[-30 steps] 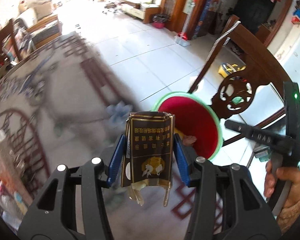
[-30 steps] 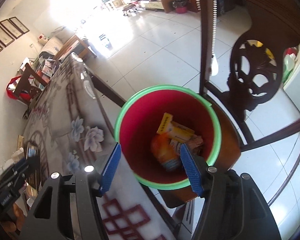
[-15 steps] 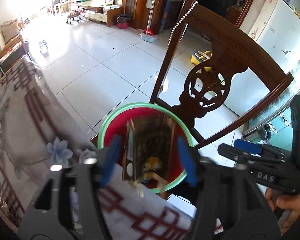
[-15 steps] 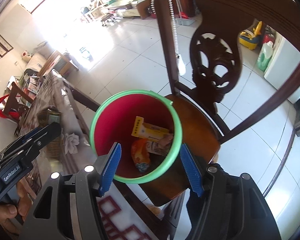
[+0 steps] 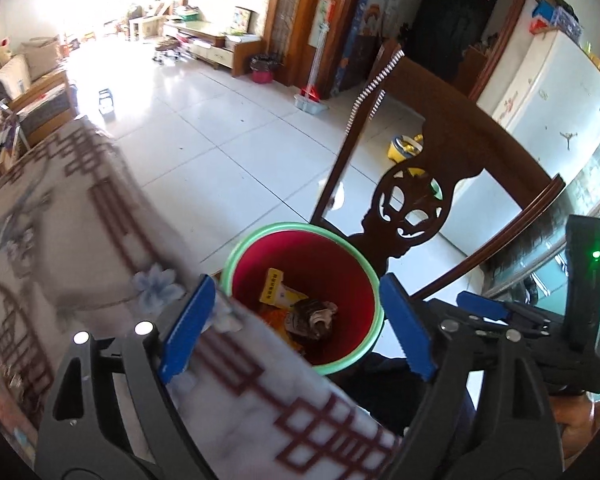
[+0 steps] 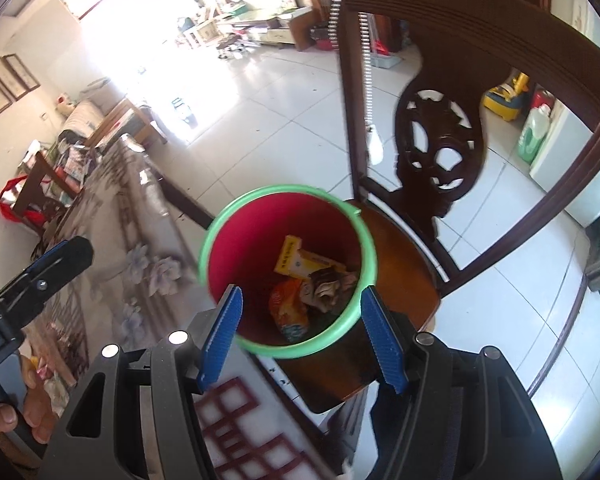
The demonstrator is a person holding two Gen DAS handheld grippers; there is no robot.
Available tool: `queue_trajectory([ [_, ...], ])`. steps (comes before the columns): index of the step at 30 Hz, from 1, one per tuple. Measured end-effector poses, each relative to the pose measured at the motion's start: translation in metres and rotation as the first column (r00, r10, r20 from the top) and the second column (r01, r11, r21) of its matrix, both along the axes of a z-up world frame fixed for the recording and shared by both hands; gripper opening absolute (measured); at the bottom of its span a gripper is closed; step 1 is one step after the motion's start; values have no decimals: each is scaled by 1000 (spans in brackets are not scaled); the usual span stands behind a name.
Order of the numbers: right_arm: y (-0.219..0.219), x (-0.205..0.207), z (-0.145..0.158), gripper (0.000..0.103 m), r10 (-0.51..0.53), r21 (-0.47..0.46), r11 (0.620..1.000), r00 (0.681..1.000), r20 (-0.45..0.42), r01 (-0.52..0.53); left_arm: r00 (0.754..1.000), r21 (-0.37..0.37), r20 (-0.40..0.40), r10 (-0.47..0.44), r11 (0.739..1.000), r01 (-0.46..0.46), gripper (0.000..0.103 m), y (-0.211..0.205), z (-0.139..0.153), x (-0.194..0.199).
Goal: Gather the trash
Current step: 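Move both open tools back from the bucket to the cluttered table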
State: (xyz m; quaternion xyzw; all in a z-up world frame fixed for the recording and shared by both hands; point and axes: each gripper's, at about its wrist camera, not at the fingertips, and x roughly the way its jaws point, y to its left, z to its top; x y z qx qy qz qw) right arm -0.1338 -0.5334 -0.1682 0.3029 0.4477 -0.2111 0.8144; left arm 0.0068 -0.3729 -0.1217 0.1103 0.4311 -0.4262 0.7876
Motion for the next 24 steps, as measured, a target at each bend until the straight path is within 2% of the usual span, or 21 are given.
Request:
queue_trajectory([
  [6,55,11,20,62,107,-23,994,994,32,-106,994,-36,39,105,994,-103,83,75,25,-12],
  [10,98,25,28,64,205,-39,978,979,24,-204,981,-57,40,189,981,-187,85,125,30,-17],
  [16,157,43,29,64,345,-45,938,939,12,-344,937,-35,-10,349,936,-349,85,206,16,-12],
  [19,186,54,27,64,417,-44,908,909,0,-417,899,-4,-24,438,899,-438,85,249,6,-8],
  [22,208,61,26,64,465,-45,884,885,-6,-465,840,24,-44,541,841,-540,85,294,-6,-4],
  [24,222,66,25,64,495,-47,868,869,-11,-495,766,39,-68,639,769,-638,85,330,-16,0],
])
